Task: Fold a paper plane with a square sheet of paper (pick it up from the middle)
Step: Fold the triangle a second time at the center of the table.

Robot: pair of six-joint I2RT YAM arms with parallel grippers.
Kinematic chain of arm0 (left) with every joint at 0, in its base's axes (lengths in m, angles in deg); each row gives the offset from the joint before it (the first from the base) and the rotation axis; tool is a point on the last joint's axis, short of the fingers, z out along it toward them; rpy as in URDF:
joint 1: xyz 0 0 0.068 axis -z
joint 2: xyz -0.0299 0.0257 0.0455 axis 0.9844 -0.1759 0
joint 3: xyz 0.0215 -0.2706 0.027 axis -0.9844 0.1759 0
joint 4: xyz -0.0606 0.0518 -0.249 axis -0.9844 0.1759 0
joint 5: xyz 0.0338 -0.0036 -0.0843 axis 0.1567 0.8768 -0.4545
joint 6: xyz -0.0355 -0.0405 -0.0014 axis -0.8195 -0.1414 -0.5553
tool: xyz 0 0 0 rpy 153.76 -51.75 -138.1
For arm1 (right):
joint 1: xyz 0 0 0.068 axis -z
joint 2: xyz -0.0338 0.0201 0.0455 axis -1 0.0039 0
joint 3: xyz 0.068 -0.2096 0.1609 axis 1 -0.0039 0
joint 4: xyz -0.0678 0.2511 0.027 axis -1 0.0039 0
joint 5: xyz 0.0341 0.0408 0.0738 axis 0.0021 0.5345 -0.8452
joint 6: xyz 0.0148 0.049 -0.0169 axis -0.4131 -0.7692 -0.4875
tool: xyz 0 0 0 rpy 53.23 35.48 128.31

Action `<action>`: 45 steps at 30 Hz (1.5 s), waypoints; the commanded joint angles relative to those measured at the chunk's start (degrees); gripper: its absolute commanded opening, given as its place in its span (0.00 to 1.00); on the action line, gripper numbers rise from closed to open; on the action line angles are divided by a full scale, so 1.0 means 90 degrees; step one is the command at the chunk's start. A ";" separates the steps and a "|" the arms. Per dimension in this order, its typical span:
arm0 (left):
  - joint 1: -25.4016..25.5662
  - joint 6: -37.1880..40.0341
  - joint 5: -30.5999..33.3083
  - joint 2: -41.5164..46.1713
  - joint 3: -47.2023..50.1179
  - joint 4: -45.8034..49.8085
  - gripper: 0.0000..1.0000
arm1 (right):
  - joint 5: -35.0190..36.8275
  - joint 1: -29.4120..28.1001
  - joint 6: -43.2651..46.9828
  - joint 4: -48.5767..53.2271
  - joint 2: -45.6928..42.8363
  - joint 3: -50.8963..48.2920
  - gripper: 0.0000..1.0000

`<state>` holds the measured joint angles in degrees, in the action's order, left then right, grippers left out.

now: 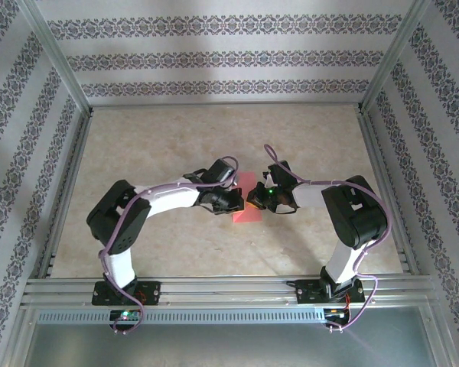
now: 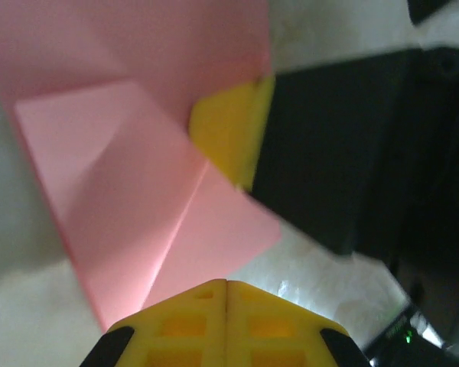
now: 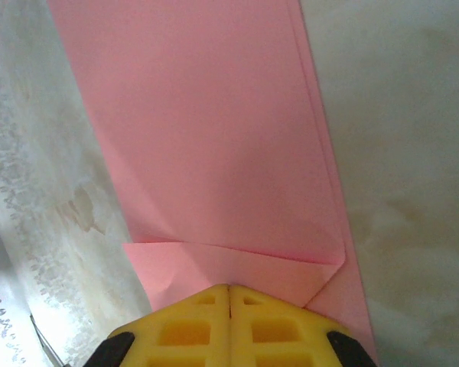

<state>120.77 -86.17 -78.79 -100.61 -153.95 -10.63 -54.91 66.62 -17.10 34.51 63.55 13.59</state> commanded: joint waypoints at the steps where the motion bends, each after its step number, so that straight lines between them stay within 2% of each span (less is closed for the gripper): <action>1: 0.0046 -0.0219 0.0173 -0.0425 -0.0093 -0.0091 0.00 | 0.0725 -0.0083 0.0003 0.0921 0.0427 -0.0226 0.06; 11: 0.0045 -0.0252 0.0173 -0.0676 0.0209 0.0021 0.00 | 0.0686 -0.0073 0.0013 0.0901 0.0426 -0.0226 0.05; 19: 0.0147 0.0340 -0.0018 0.0021 0.0950 0.1049 0.00 | 0.0706 -0.0064 0.0015 0.0926 0.0455 -0.0193 0.06; 22: 0.0240 0.0673 0.0158 0.0159 0.0856 0.1782 0.00 | 0.0726 -0.0064 0.0008 0.0949 0.0466 -0.0169 0.06; 25: 0.0240 0.0828 0.0503 0.0378 0.0549 0.2029 0.00 | 0.0728 -0.0083 -0.0038 0.0937 0.0477 -0.0178 0.05; 29: 0.0223 0.0656 0.0695 0.0581 0.0094 0.1408 0.00 | 0.0697 -0.0093 -0.0133 0.0876 0.0438 -0.0207 0.05; 35: 0.0182 0.0183 0.0322 0.0137 -0.0111 0.0528 0.00 | 0.0643 -0.0103 -0.0212 0.0826 0.0388 -0.0198 0.05; 45: 0.0150 0.0005 0.0656 -0.0277 0.0254 0.0642 0.00 | 0.0520 -0.0112 0.0031 0.0681 0.0206 -0.0150 0.06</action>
<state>122.15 -84.79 -74.65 -102.20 -153.17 -4.92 -55.09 66.36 -18.37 34.51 63.66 13.90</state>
